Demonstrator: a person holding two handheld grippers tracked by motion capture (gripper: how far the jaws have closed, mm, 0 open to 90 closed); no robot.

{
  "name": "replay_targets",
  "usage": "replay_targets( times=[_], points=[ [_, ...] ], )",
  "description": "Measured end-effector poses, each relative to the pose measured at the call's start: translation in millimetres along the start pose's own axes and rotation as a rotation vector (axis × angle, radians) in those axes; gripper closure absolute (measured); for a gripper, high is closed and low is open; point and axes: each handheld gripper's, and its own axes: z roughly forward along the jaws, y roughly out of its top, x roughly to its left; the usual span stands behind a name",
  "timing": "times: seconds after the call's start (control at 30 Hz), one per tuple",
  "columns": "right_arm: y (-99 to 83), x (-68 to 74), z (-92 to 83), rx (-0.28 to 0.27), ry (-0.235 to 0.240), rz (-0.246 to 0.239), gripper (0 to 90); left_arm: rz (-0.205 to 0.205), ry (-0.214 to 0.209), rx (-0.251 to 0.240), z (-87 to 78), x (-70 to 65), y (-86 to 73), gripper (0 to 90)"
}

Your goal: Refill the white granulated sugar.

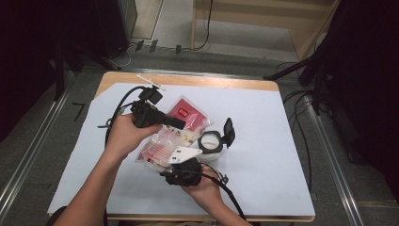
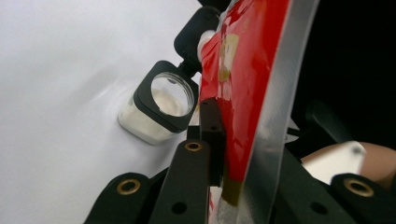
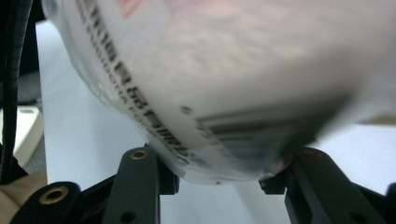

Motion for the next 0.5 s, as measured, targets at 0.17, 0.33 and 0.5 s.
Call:
replay_targets(
  times=[0.17,0.33,0.5],
  points=[
    [-0.6,-8.6,-7.3,-0.034,-0.022,0.016,59.0,-0.007,-0.025,-0.040,-13.2,4.6,-2.2,89.1],
    [0.1,-13.7,-12.4,-0.054,-0.040,0.009,58.4,0.020,-0.059,-0.069,-24.2,7.9,-5.4,88.7],
    [-0.6,-22.4,-18.1,-0.068,-0.043,0.059,58.0,0.029,-0.101,-0.097,-33.9,9.4,-8.1,88.5]
  ],
)
